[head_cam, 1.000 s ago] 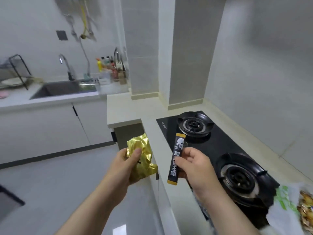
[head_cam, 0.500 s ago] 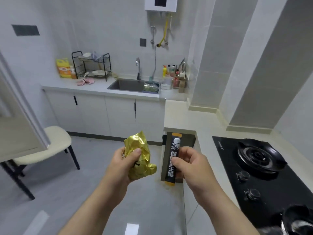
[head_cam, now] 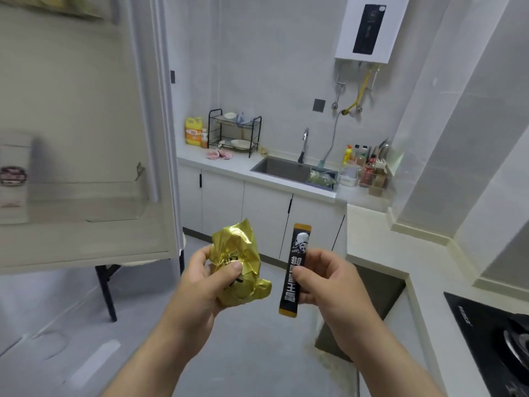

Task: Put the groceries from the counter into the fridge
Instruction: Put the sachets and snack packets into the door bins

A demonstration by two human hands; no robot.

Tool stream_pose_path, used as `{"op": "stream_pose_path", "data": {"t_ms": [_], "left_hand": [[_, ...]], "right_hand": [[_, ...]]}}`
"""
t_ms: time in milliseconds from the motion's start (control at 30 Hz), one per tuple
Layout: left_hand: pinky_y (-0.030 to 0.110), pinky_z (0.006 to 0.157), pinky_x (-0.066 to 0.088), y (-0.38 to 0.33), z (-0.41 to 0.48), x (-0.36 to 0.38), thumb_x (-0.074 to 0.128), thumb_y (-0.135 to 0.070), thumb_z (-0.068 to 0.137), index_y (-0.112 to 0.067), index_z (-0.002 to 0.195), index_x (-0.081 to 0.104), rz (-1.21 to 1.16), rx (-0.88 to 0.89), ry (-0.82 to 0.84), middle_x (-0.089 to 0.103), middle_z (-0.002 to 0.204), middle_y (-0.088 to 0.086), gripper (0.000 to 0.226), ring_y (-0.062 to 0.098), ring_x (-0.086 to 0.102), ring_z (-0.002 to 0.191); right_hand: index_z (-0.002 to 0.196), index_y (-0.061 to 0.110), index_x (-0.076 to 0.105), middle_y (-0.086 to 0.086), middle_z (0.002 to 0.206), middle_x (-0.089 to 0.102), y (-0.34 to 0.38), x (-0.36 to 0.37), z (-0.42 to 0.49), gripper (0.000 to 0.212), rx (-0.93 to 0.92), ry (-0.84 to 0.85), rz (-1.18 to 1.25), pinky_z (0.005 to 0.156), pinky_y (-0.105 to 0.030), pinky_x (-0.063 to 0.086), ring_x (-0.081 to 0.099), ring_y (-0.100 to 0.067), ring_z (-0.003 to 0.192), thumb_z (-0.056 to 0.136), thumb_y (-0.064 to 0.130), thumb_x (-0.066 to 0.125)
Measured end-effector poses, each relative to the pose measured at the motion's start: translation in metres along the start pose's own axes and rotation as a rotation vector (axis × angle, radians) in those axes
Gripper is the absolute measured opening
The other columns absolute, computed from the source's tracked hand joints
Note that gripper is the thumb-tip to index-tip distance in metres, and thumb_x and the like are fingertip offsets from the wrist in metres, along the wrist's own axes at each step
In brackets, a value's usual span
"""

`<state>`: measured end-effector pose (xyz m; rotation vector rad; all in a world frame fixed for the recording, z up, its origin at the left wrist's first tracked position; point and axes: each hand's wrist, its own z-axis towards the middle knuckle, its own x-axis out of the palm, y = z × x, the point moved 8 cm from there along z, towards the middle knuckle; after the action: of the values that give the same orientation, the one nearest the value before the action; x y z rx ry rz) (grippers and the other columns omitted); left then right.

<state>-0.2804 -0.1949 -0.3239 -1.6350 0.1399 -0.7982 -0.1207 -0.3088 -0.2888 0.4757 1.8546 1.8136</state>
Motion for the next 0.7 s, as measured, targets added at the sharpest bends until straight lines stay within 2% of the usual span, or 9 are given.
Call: {"op": "stream_pose_path", "data": {"t_ms": [167,267,333,433,500,600,700], "left_hand": [[0.034,0.064,0.059,-0.042,-0.004,-0.050,0.072,-0.018,0.065,-0.018,0.117,0.055,0.039,0.111,-0.109,0.075,0.094,0.005,0.056,0.025,0.073,0.085],[0.036,0.066,0.060,-0.062,-0.010,-0.078,0.085,-0.013,0.066,-0.016,0.117,0.056,0.074,0.150,-0.185,0.074,0.099,0.009,0.059,0.027,0.073,0.088],[0.034,0.064,0.059,-0.075,-0.016,-0.094,0.084,-0.015,0.068,-0.012,0.118,0.057,0.095,0.185,-0.236,0.074,0.098,0.010,0.056,0.028,0.073,0.087],[0.027,0.054,0.055,-0.092,-0.024,-0.116,0.075,-0.017,0.068,-0.009,0.115,0.058,0.112,0.230,-0.333,0.075,0.094,0.010,0.050,0.026,0.073,0.080],[0.034,0.060,0.058,-0.100,-0.030,-0.130,0.072,-0.019,0.066,-0.008,0.115,0.058,0.125,0.250,-0.399,0.075,0.095,0.011,0.052,0.026,0.073,0.081],[0.044,0.077,0.059,-0.115,-0.039,-0.146,0.073,-0.022,0.065,-0.008,0.116,0.059,0.157,0.290,-0.496,0.075,0.099,0.011,0.055,0.029,0.073,0.089],[0.049,0.083,0.057,-0.131,-0.047,-0.157,0.076,-0.024,0.065,-0.009,0.117,0.059,0.193,0.335,-0.571,0.075,0.101,0.011,0.057,0.032,0.072,0.093]], "right_hand": [[0.098,0.015,0.069,0.000,0.082,0.074,0.019,0.061,0.018,0.012,-0.056,0.098,0.021,0.064,-0.026,0.057,0.072,-0.017,0.078,0.092,0.005,0.064],[0.096,0.014,0.070,0.000,0.080,0.074,0.025,0.094,0.026,0.012,-0.075,0.165,0.042,0.064,-0.028,0.057,0.071,-0.016,0.074,0.092,0.005,0.063],[0.093,0.014,0.071,-0.001,0.078,0.074,0.030,0.114,0.031,0.014,-0.084,0.212,0.072,0.060,-0.027,0.055,0.070,-0.014,0.069,0.092,0.003,0.063],[0.092,0.008,0.072,-0.005,0.075,0.074,0.038,0.142,0.039,0.015,-0.076,0.291,0.147,0.050,-0.023,0.052,0.067,-0.014,0.061,0.091,-0.002,0.063],[0.092,0.006,0.072,-0.009,0.077,0.074,0.044,0.160,0.045,0.014,-0.077,0.347,0.184,0.048,-0.025,0.052,0.067,-0.018,0.061,0.090,-0.004,0.063],[0.090,0.009,0.073,-0.012,0.081,0.075,0.053,0.184,0.054,0.013,-0.095,0.431,0.182,0.056,-0.037,0.055,0.068,-0.026,0.065,0.090,-0.001,0.064],[0.087,0.009,0.073,-0.014,0.083,0.075,0.064,0.205,0.064,0.014,-0.104,0.518,0.181,0.057,-0.037,0.056,0.068,-0.026,0.068,0.090,-0.001,0.064]]}}
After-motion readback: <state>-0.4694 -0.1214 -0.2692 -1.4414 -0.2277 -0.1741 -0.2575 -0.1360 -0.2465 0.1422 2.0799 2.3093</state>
